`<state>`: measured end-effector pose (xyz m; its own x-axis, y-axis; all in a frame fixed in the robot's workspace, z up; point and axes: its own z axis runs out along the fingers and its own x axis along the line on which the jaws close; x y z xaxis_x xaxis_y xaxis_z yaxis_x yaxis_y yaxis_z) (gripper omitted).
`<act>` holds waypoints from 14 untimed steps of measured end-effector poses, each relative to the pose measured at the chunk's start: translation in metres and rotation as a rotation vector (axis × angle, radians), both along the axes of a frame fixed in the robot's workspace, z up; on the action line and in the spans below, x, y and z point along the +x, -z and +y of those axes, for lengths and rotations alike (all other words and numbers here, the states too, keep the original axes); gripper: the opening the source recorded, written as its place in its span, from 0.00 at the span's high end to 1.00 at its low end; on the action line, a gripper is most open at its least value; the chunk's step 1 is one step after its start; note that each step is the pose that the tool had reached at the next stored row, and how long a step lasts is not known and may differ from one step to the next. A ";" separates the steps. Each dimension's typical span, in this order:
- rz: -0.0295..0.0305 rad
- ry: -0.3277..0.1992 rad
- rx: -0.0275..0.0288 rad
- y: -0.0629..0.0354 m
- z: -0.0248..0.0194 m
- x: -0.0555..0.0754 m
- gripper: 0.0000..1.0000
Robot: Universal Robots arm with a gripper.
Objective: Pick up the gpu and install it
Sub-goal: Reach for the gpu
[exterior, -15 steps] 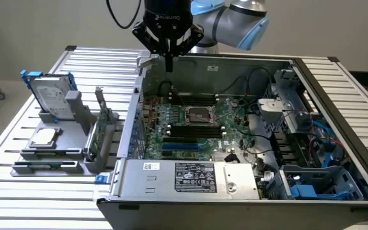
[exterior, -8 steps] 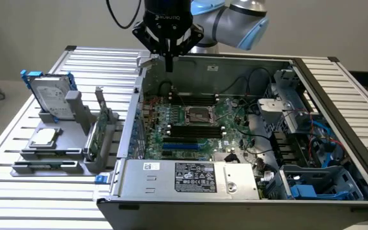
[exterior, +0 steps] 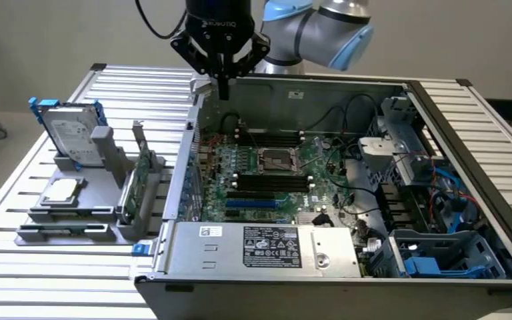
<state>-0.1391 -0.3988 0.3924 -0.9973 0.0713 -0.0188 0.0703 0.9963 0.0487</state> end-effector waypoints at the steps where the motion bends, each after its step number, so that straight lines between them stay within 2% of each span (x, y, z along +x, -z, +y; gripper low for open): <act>1: 0.0001 0.000 0.0000 0.0002 0.0000 -0.004 0.89; 6: 0.0004 0.000 0.0000 0.0019 0.0000 -0.027 0.89; 14: 0.0077 0.000 -0.0033 0.0081 0.0000 -0.064 0.89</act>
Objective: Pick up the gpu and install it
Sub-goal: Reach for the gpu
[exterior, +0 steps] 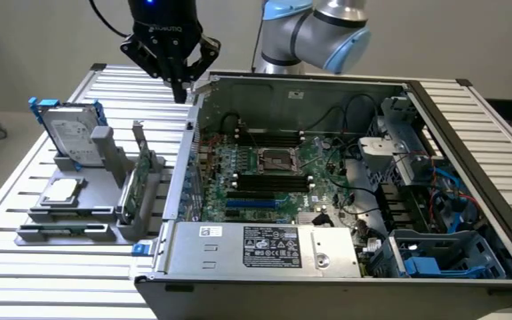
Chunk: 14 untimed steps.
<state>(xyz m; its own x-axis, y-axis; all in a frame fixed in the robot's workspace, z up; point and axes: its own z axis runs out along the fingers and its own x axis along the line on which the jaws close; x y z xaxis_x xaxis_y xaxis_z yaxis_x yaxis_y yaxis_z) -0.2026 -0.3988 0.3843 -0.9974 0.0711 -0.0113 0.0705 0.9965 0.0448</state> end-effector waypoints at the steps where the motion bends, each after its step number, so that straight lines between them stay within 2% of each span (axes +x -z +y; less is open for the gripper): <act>1: 0.0010 0.000 -0.0005 0.0008 0.0000 -0.005 0.89; 14: 0.0147 0.000 -0.0052 0.0126 0.0000 -0.064 0.89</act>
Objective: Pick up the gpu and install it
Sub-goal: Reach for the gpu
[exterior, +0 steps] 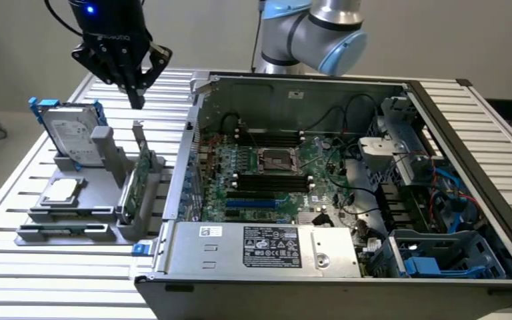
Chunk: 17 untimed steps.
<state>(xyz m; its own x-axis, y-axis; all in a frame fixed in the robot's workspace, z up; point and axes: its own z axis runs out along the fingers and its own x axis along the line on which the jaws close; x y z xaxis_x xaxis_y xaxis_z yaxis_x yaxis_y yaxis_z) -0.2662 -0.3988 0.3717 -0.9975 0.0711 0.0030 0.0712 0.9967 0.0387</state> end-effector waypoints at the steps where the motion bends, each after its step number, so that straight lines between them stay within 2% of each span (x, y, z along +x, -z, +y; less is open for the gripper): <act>1: 0.0011 0.000 -0.0003 0.0010 0.0000 -0.005 0.89; 5: 0.0045 -0.001 -0.0017 0.0049 0.0000 -0.020 0.89; 7: 0.0118 -0.016 -0.0038 0.0054 0.0000 -0.020 0.89; 11: 0.0183 -0.079 -0.0110 0.0057 -0.0001 -0.020 0.89; 13: 0.0194 -0.102 -0.0156 0.0056 -0.0001 -0.021 0.89; 17: 0.0192 -0.103 -0.0157 0.0057 -0.0001 -0.021 0.89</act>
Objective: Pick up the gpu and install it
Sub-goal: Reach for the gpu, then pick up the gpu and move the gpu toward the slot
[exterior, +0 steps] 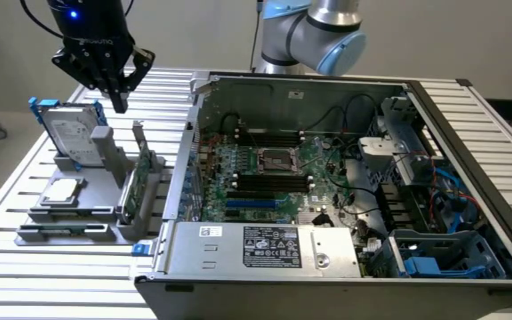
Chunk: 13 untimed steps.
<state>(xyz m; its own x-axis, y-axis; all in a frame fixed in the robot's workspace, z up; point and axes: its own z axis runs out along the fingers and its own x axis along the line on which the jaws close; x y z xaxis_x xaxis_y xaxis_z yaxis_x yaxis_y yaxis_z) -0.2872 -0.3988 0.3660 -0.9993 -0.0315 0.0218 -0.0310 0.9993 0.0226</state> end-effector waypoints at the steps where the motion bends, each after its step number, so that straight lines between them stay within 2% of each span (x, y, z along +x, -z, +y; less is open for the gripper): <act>1: 0.0000 0.000 0.0000 0.0000 0.0000 0.000 0.89; 10: 0.0000 0.000 0.0000 0.0000 0.0000 0.000 0.89; 12: 0.0000 0.000 -0.0001 0.0000 0.0000 0.000 0.88; 13: 0.0000 0.000 0.0000 0.0000 0.0000 0.000 0.83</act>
<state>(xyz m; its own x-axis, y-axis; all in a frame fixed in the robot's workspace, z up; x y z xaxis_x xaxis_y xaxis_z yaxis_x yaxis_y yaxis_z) -0.2872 -0.3988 0.3660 -0.9993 -0.0315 0.0218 -0.0310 0.9993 0.0226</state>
